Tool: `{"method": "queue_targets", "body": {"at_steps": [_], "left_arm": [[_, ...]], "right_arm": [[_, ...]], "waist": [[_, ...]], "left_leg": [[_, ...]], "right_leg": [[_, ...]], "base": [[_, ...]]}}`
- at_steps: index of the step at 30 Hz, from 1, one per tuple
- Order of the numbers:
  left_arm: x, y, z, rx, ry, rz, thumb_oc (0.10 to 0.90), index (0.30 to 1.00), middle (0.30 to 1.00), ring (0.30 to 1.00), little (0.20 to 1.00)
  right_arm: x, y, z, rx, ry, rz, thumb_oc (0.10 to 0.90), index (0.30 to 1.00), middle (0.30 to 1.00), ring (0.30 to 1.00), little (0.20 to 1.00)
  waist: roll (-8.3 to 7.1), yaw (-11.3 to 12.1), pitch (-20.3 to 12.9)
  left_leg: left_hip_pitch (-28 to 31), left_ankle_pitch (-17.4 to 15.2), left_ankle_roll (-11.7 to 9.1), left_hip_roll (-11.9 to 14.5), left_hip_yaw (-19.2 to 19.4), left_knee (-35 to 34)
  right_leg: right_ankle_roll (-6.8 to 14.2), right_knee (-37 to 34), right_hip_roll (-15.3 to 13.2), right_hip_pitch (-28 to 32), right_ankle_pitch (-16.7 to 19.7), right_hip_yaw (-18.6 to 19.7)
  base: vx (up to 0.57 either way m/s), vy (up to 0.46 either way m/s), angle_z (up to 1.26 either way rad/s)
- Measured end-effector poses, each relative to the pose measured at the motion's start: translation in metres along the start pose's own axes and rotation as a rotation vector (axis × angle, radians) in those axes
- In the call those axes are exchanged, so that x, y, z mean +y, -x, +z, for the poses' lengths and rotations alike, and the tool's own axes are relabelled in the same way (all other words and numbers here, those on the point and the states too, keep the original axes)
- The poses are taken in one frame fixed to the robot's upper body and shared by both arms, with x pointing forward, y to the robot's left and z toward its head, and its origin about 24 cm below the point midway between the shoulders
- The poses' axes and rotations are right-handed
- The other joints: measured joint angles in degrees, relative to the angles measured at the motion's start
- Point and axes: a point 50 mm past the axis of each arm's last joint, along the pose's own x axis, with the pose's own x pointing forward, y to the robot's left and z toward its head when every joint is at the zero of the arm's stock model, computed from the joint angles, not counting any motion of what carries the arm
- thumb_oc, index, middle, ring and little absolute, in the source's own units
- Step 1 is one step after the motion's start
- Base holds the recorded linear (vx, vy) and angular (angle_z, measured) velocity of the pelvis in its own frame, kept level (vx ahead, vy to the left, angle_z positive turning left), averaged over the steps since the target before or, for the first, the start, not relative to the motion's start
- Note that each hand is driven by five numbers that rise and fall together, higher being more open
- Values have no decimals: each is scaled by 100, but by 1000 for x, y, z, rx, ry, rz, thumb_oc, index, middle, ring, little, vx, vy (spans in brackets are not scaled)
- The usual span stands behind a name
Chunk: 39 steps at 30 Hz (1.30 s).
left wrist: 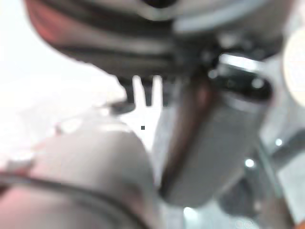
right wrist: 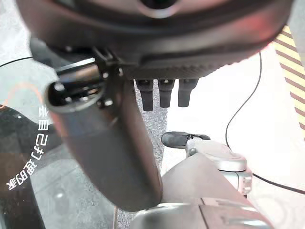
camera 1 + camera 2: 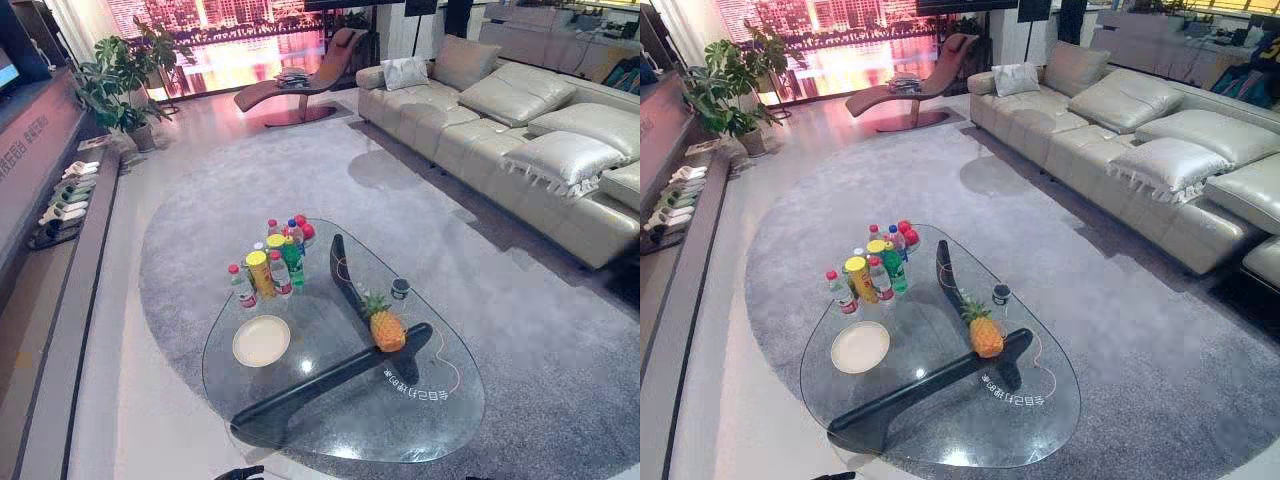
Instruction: Pick up the fruit to the plate
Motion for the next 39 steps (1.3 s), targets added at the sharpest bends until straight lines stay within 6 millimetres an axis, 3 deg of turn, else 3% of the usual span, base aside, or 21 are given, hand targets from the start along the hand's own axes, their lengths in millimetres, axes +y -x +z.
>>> {"method": "queue_targets", "body": {"at_steps": [39], "left_arm": [[1,0,1,-4,9,8,800,900,900,900,900]], "right_arm": [[0,0,0,3,0,-1,800,900,900,900,900]], "waist": [[-28,121,25]], "left_leg": [[-9,0,-1,-3,-15,0]], "right_leg": [[-9,-1,-1,4,-11,-17]], "base": [[5,-1,-2]]}}
